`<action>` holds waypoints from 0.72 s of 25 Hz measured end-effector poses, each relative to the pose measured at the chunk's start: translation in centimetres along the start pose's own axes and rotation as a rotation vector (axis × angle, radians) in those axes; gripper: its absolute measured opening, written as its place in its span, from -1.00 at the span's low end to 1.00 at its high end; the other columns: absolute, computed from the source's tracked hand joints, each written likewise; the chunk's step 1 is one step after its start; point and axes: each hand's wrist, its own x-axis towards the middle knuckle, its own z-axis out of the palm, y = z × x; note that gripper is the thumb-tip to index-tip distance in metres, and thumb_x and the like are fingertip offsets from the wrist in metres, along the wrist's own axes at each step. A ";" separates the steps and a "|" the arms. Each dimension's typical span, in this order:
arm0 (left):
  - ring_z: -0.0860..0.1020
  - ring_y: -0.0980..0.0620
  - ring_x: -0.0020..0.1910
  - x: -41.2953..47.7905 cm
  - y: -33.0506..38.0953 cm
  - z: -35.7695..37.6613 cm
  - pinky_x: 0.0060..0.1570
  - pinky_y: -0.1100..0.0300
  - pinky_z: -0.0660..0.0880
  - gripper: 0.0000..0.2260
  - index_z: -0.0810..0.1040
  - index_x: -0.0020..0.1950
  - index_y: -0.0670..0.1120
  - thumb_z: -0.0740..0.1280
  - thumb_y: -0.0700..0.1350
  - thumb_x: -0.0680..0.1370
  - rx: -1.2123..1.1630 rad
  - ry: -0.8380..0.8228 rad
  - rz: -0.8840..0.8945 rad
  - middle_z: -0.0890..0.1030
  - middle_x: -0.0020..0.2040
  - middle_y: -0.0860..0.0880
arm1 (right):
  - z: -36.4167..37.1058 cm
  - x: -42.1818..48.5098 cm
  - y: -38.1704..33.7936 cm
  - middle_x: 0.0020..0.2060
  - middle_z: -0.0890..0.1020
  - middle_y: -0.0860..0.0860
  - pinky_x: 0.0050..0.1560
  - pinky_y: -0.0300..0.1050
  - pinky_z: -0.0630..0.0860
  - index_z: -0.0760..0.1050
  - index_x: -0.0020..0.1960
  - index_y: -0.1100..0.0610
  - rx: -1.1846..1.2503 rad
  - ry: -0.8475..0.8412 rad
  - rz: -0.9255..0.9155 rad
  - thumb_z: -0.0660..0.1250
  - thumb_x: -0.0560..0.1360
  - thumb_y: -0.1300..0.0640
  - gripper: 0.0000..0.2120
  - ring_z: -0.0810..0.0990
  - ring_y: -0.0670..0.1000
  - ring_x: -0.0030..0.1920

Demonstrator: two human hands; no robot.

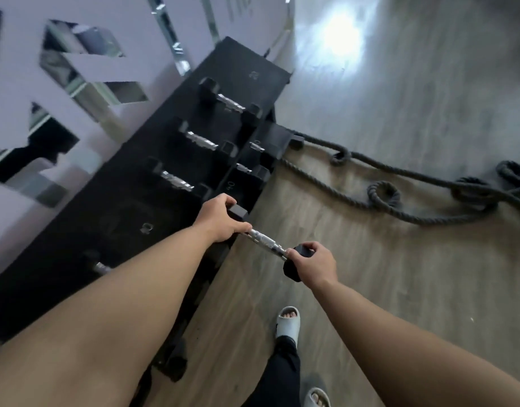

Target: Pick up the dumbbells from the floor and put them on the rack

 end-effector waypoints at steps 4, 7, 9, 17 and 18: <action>0.54 0.05 0.07 -7.0 -5.6 -4.5 -0.01 0.21 0.43 -0.35 0.54 0.33 -0.01 0.67 0.06 0.31 -0.028 0.085 -0.099 0.56 0.20 0.02 | 4.7 -5.6 -0.8 0.05 0.69 0.03 0.10 -0.04 0.60 0.66 0.13 0.06 -0.044 -0.089 -0.067 0.55 0.33 -0.11 -0.57 0.65 0.06 0.07; 0.52 0.05 0.08 -11.5 -10.9 -6.1 0.02 0.22 0.40 -0.34 0.55 0.35 -0.01 0.68 0.05 0.31 -0.065 0.110 -0.192 0.55 0.18 0.03 | 8.1 -9.8 -0.1 0.07 0.66 0.03 0.07 -0.10 0.55 0.65 0.17 0.08 -0.108 -0.168 -0.078 0.55 0.36 -0.09 -0.56 0.63 0.05 0.07; 0.53 0.04 0.10 -13.7 -14.6 -6.8 0.03 0.21 0.43 -0.33 0.55 0.35 0.00 0.68 0.06 0.30 -0.080 0.104 -0.241 0.57 0.21 0.02 | 10.5 -12.2 0.4 0.03 0.66 0.01 0.02 -0.12 0.54 0.64 0.15 0.09 -0.144 -0.221 -0.082 0.55 0.37 -0.08 -0.58 0.62 0.03 0.02; 0.50 -0.10 0.35 -16.0 -30.4 -14.2 0.14 0.14 0.43 -0.32 0.50 0.44 -0.02 0.65 0.02 0.37 -0.059 0.054 -0.343 0.53 0.34 -0.06 | 26.2 -19.5 0.4 0.01 0.63 -0.04 -0.28 -0.30 0.45 0.60 0.15 0.06 -0.181 -0.378 -0.035 0.54 0.39 -0.12 -0.58 0.57 -0.08 -0.11; 0.49 -0.11 0.37 -15.6 -32.5 -15.4 0.15 0.11 0.43 -0.33 0.50 0.45 0.00 0.64 0.01 0.38 -0.052 0.042 -0.351 0.52 0.37 -0.07 | 28.5 -20.1 0.2 0.02 0.60 -0.05 -0.35 -0.36 0.42 0.59 0.19 0.05 -0.174 -0.389 -0.023 0.54 0.40 -0.12 -0.56 0.57 -0.10 -0.12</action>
